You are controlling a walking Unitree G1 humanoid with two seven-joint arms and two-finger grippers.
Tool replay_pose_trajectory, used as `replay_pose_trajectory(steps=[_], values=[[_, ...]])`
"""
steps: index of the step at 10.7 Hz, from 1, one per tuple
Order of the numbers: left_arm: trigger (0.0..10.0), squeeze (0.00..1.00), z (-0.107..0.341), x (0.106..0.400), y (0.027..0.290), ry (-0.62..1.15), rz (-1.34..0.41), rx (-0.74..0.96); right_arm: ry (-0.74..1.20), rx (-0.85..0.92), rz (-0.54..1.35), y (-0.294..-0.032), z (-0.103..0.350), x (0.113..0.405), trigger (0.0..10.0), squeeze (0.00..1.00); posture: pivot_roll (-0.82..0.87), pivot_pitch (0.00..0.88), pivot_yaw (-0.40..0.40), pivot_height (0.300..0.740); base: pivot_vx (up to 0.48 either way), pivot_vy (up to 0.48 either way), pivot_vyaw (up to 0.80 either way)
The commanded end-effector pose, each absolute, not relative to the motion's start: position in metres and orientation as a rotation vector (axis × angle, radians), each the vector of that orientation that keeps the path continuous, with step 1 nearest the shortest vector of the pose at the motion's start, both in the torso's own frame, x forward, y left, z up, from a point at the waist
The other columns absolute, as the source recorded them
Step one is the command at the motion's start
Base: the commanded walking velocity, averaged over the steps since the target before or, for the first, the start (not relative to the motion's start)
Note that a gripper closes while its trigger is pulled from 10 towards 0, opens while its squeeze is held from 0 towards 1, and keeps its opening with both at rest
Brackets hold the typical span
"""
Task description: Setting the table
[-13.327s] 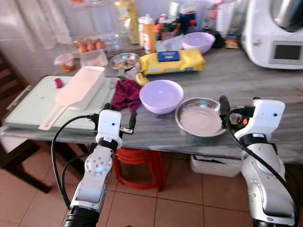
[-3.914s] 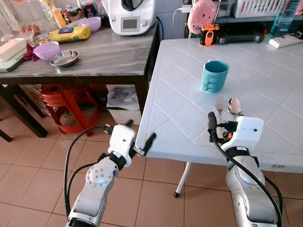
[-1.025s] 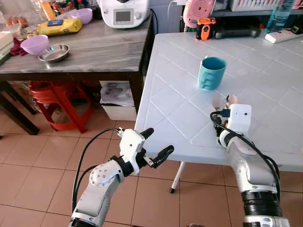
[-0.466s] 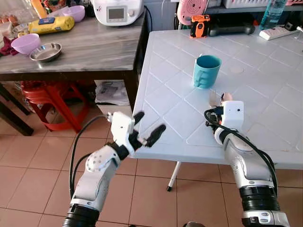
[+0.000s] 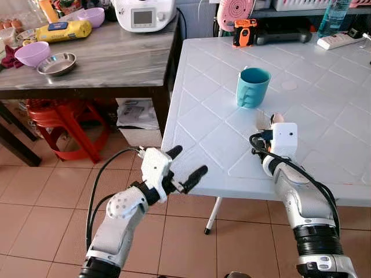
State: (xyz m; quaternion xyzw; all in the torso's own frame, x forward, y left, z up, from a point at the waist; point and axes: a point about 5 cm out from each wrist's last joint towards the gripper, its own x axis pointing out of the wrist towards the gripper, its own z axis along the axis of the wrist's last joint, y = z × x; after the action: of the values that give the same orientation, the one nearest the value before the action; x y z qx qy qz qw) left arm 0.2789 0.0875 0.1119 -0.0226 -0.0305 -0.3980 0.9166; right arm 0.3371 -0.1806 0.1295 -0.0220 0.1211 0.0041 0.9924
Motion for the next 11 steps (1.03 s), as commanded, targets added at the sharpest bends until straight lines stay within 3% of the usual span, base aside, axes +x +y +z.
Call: replay_pose_trajectory(steps=[1, 4, 5, 11], values=[[10.0, 0.00, 0.107, 0.278, 0.092, -0.047, -0.812, -0.023, 0.330, -0.048, 0.028, -0.176, 0.111, 0.333, 10.0, 0.00, -0.14, 0.112, 0.111, 0.740, 0.000, 0.000, 0.00], [10.0, 0.00, 0.105, 0.276, 0.089, -0.049, -0.815, -0.020, 0.358, -0.092, -0.036, -0.192, 0.104, 0.327, 10.0, 0.00, -0.15, 0.116, 0.116, 0.740, 0.000, 0.000, 0.00], [10.0, 0.00, 0.105, 0.275, 0.088, -0.051, -0.820, -0.021, 0.350, -0.068, -0.074, -0.198, 0.103, 0.323, 0.0, 0.00, -0.15, 0.117, 0.116, 0.740, 0.000, 0.000, 0.00], [10.0, 0.00, 0.106, 0.274, 0.087, -0.057, -0.853, -0.015, 0.343, -0.033, -0.093, -0.197, 0.103, 0.324, 0.0, 0.00, -0.15, 0.116, 0.119, 0.740, 0.000, 0.000, 0.00]])
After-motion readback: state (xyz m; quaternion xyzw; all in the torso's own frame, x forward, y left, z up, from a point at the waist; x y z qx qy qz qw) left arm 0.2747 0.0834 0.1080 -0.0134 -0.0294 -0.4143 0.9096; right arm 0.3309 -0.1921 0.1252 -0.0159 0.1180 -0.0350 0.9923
